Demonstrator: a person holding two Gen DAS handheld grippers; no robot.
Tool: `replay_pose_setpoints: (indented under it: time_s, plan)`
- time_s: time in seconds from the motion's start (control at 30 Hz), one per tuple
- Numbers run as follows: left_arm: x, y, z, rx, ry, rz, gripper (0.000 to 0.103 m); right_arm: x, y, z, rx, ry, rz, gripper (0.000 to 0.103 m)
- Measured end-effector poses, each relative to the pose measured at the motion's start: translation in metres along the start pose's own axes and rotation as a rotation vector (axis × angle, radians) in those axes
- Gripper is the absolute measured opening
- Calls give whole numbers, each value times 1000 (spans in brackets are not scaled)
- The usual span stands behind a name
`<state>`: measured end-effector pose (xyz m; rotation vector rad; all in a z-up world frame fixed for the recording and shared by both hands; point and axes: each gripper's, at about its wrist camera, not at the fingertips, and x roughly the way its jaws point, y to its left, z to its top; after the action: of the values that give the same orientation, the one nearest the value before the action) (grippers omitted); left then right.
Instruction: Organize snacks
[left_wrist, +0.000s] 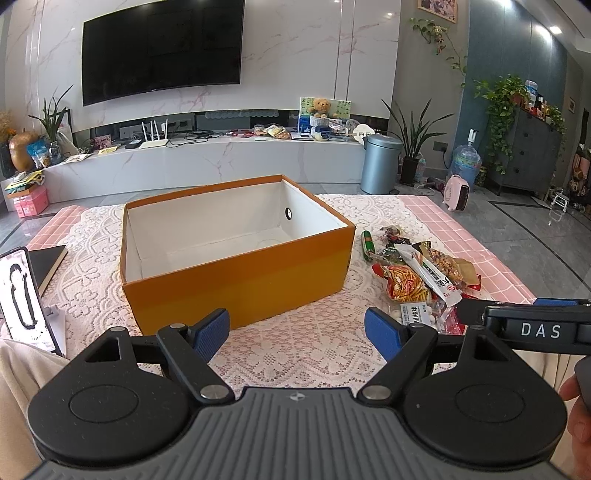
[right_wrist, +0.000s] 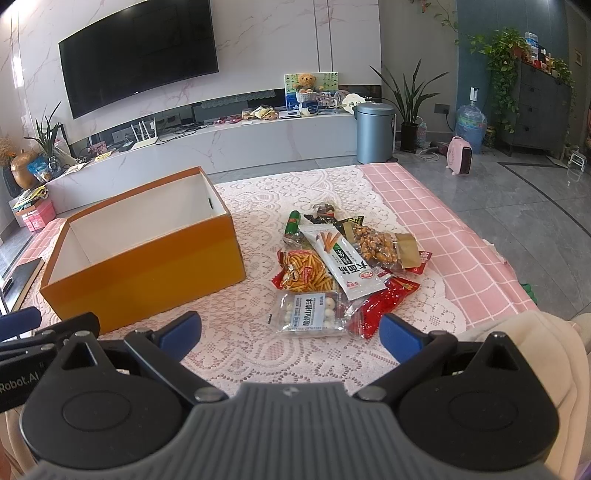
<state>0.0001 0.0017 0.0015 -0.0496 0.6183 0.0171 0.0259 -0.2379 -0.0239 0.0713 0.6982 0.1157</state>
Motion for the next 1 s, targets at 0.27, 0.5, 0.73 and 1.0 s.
replay_pose_setpoints:
  time_s: [0.27,0.5,0.73,1.0]
  plan:
    - [0,1,0,-1,0,-1,97,0,0,-2,1,2,2,100]
    - [0,1,0,-1,1,-2,97,1,2,-2,2,3,2,100]
    - [0,1,-1,-2,2,0,97,9,-2,-4,6,8,5,100]
    - [0,2,-2,0,5,0,97,9,-3,-5,12,11,7,100]
